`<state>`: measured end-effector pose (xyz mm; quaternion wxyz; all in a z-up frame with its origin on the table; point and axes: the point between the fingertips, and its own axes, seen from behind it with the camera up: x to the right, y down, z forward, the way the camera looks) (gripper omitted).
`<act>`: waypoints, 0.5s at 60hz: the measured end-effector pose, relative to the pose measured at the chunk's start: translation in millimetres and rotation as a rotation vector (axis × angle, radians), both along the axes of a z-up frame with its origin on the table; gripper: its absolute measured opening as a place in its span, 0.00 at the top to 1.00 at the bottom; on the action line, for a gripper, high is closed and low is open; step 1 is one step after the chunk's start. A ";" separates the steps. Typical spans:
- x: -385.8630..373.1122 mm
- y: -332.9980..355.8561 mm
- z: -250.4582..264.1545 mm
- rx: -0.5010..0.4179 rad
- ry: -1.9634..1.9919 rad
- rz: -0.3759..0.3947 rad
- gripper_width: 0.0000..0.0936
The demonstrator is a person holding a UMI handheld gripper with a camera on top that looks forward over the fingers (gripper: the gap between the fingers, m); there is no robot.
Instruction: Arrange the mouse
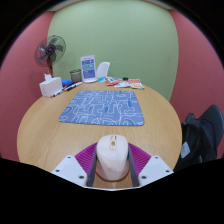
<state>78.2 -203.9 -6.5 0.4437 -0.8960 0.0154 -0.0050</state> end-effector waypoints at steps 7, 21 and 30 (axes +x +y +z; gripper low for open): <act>3.2 -1.0 0.3 -0.009 -0.026 -0.010 0.53; -10.5 -19.5 60.3 0.010 -0.038 -0.025 0.56; -21.7 12.5 142.0 0.097 -0.009 -0.030 0.57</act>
